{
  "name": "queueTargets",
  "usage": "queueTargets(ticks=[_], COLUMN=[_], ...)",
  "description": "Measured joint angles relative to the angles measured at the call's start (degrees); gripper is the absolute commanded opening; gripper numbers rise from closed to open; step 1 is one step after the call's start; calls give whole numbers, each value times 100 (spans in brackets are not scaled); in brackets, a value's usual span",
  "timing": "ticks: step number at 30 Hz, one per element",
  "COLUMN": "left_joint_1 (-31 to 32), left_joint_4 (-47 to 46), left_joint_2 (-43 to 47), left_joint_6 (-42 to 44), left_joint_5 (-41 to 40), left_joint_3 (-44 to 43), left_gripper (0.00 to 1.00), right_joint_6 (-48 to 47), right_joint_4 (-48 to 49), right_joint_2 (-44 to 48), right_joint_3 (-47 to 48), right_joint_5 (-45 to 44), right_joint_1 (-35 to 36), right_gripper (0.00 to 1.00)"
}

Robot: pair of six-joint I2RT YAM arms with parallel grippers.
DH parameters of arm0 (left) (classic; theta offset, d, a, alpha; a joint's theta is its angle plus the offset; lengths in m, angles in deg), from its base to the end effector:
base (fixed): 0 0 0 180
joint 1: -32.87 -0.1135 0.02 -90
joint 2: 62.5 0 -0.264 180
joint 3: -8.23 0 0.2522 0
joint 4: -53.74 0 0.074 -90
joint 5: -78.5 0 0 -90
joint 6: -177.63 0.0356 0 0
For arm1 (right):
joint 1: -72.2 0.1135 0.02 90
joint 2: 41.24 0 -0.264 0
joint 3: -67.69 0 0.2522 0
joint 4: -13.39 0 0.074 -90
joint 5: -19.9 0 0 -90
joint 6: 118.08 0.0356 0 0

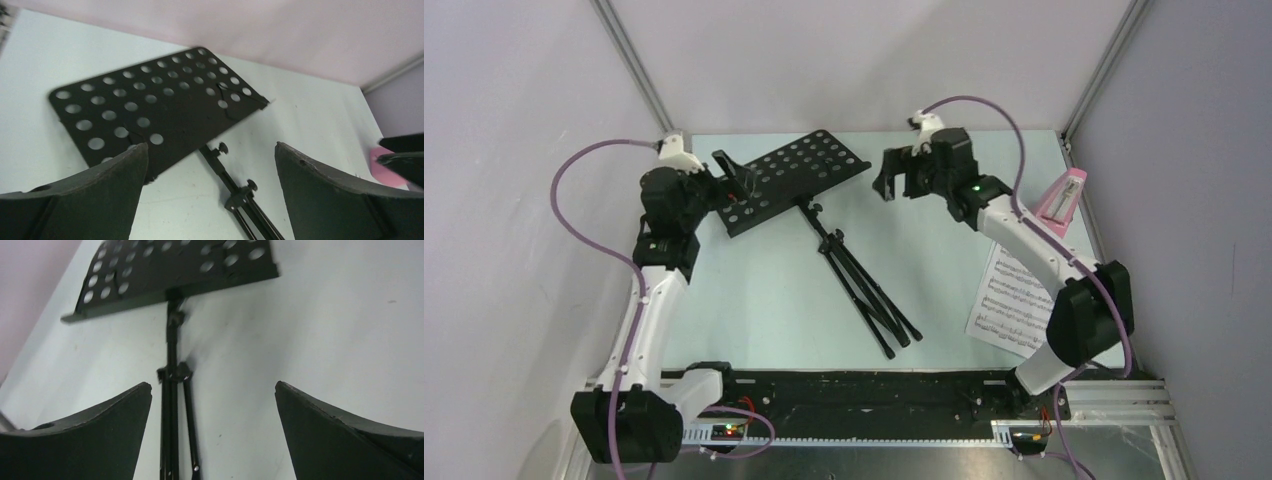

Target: Set up the instrument practice props

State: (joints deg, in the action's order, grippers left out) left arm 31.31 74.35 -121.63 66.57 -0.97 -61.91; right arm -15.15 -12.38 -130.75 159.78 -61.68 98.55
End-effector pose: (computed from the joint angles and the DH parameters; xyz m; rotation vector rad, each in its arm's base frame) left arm 0.2397 0.0000 0.3701 -0.2093 1.7405 -0.4089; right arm 0.3293 0.1689 0.3458 -0.3328 1.9912 0.5868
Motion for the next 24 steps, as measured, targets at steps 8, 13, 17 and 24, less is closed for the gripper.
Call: queueTargets(ticks=[8,13,17,24], left_joint_1=[319,358,356,358], left_joint_4=[-205,-378,-498,-640], left_joint_2=[-186,-157,-144,-35], left_joint_6=[-304,-599,-741,-850], left_joint_5=[358,48,-76,-358], left_joint_3=[671,929,955,1143], left_gripper=[100,100,100,100], right_joint_6=[-798,-1064,-1163,-1097], right_joint_4=[-688,-1191,-1384,-1392], right_joint_2=[-1010,-1523,-1674,-1777], right_joint_3=[127,131,131,151], right_joint_5=[380,361,476,350], right_joint_1=[885,1316,1550,1764], right_gripper=[99,89,75,73])
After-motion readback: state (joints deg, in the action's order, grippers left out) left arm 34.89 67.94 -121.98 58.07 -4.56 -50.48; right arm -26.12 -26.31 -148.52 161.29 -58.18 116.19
